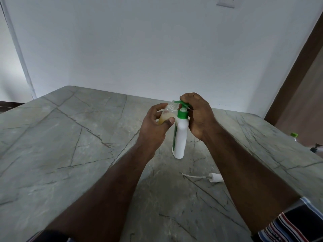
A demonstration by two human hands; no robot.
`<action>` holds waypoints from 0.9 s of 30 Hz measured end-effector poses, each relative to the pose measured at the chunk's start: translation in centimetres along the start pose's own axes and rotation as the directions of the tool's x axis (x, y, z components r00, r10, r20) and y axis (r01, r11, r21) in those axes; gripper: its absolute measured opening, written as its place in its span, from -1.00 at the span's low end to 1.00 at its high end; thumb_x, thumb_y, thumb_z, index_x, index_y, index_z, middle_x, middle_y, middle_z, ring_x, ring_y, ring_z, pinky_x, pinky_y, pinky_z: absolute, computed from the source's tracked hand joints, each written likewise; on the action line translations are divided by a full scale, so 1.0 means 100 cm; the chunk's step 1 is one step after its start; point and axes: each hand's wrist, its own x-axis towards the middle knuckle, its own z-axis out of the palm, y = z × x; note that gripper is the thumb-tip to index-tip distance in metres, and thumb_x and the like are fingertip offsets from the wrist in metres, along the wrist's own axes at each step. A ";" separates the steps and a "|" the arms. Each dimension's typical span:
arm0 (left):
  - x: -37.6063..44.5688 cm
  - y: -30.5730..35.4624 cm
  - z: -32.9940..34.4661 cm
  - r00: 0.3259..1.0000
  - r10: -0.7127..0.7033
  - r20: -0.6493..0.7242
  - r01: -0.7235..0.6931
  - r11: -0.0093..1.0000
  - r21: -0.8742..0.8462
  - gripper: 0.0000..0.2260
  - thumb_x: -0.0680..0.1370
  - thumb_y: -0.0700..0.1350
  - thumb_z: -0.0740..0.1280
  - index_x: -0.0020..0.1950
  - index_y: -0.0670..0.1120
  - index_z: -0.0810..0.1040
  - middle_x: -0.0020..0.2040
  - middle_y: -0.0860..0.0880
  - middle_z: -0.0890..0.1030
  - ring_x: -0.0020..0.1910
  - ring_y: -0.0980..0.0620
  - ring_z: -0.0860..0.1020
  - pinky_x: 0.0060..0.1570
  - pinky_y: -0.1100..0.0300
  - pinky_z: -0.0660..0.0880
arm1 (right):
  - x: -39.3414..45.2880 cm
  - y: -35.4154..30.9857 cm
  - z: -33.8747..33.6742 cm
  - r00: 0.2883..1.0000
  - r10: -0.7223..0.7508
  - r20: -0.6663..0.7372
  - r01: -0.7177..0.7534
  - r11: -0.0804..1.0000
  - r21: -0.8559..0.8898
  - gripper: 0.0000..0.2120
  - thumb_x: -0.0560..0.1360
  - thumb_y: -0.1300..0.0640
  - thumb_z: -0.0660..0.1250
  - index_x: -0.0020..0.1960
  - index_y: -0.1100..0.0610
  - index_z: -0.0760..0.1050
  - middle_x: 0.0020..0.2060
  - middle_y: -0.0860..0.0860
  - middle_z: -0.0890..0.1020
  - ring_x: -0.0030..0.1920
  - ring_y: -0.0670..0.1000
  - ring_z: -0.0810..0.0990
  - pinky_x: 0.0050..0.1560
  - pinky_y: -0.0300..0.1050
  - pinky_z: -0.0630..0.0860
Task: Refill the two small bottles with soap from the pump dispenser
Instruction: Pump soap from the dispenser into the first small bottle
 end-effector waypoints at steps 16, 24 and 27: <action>0.000 0.002 0.002 1.000 0.020 0.017 -0.020 1.000 -0.010 -0.63 0.56 -0.18 0.42 0.31 0.11 0.47 0.04 0.28 0.52 0.02 0.25 0.54 -0.02 0.32 0.52 | -0.007 -0.007 0.004 0.990 0.082 -0.113 -0.096 0.988 -0.119 -0.98 0.46 0.12 0.42 -0.13 0.05 0.59 -0.28 -0.05 0.64 -0.22 -0.02 0.58 -0.08 -0.03 0.55; 0.002 -0.005 -0.001 1.000 0.002 0.010 -0.003 0.999 0.039 -0.63 0.55 -0.17 0.44 0.26 0.17 0.47 0.02 0.28 0.51 0.01 0.25 0.53 -0.02 0.26 0.53 | -0.009 0.002 0.008 0.991 0.069 -0.113 -0.083 0.989 -0.122 -0.91 0.49 0.15 0.40 -0.19 0.06 0.54 -0.29 -0.04 0.62 -0.25 -0.02 0.57 -0.18 -0.12 0.53; 0.002 -0.004 -0.001 1.000 0.008 0.012 -0.008 0.999 0.032 -0.63 0.55 -0.17 0.43 0.24 0.18 0.46 0.01 0.30 0.50 -0.01 0.27 0.52 -0.07 0.31 0.50 | -0.010 -0.001 0.008 0.990 0.077 -0.117 -0.091 0.988 -0.125 -0.95 0.49 0.13 0.41 -0.15 0.05 0.56 -0.27 -0.05 0.63 -0.25 -0.04 0.58 -0.17 -0.12 0.54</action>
